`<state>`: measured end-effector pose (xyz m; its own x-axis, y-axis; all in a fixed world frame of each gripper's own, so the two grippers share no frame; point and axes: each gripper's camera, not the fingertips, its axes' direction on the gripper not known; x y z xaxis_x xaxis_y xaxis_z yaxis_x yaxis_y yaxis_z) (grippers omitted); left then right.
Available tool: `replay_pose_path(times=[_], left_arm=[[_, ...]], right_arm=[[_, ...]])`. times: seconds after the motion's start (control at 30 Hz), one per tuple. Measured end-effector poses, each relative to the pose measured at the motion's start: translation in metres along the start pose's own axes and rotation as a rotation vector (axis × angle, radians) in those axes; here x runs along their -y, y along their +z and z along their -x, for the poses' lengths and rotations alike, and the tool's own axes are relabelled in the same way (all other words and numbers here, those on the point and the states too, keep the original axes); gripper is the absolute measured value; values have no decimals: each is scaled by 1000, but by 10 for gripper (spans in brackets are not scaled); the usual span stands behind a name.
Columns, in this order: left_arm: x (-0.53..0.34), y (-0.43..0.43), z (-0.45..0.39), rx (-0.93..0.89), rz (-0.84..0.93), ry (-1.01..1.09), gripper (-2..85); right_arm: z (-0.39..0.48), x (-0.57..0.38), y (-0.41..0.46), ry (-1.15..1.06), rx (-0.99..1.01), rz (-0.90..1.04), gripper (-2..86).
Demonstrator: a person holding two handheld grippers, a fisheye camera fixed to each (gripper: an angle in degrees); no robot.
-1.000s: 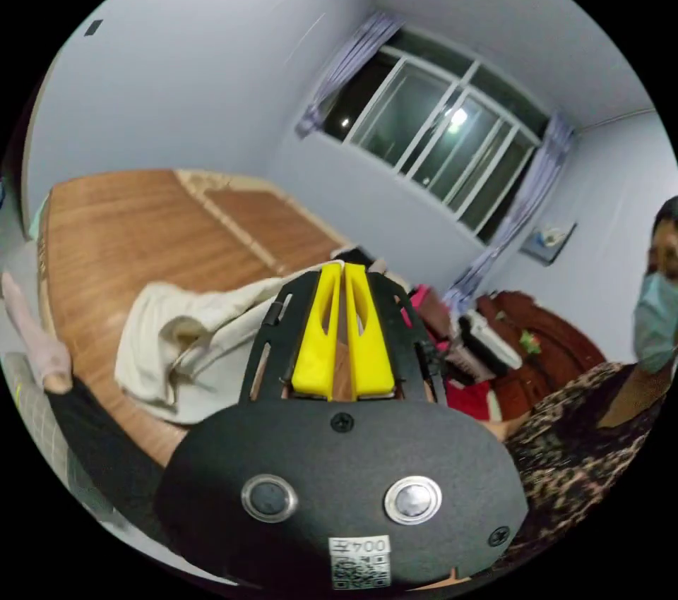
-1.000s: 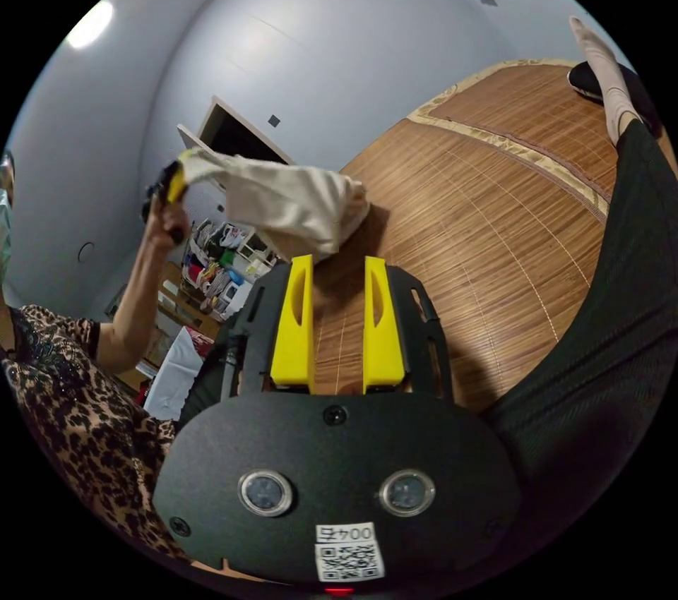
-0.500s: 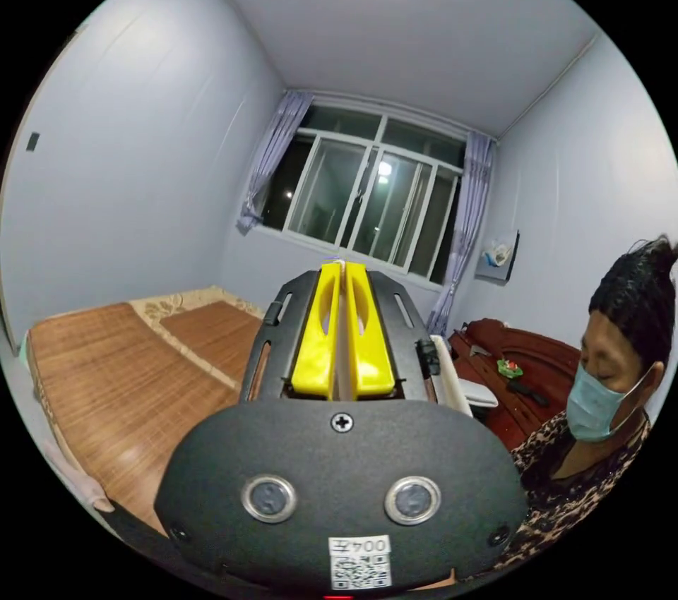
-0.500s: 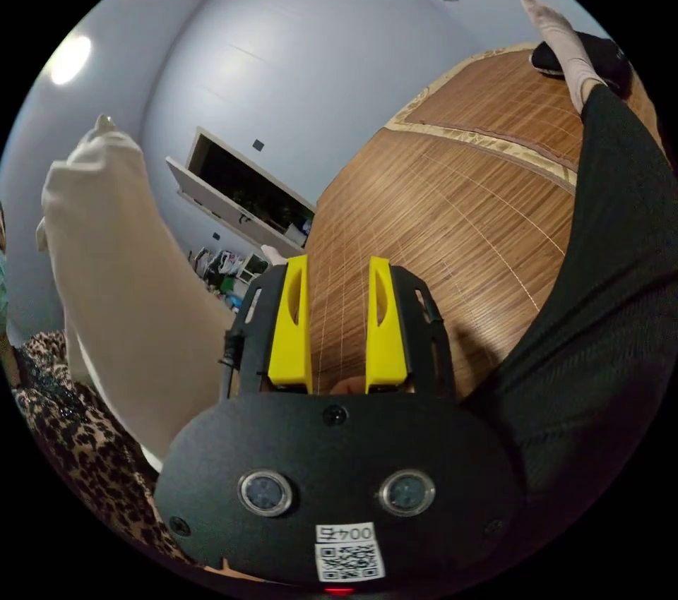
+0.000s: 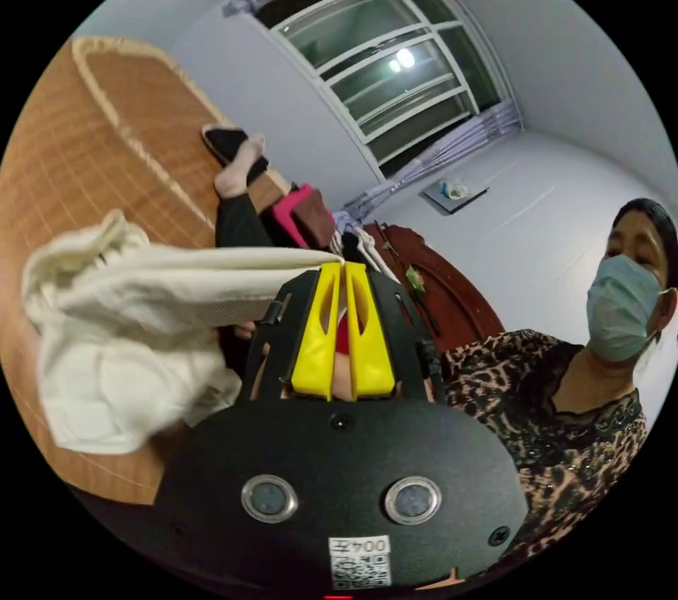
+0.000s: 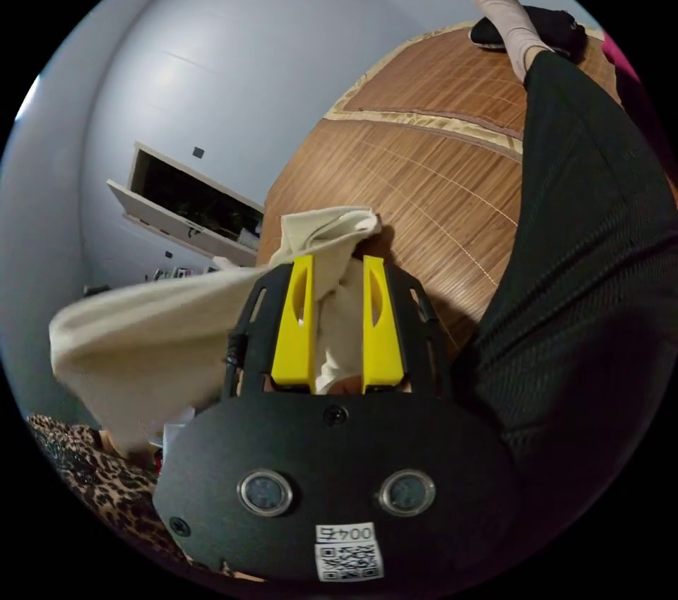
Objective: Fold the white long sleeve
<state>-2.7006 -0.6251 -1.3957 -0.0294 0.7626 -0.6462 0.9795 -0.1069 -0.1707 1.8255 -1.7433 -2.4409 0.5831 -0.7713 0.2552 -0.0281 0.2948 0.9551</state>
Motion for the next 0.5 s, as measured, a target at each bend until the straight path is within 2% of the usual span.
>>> replay_pose_path(times=[0.07,0.13,0.5], left_arm=[[-20,37,21,0,56,-54,9],[-33,62,31,103,76,-37,9],[-43,120,40,229,96,3,11]], right_arm=[[-5,2,1,23,-18,5,106],[-8,4,1,27,-23,6,103],[-14,6,-8,7,-111,32,102]])
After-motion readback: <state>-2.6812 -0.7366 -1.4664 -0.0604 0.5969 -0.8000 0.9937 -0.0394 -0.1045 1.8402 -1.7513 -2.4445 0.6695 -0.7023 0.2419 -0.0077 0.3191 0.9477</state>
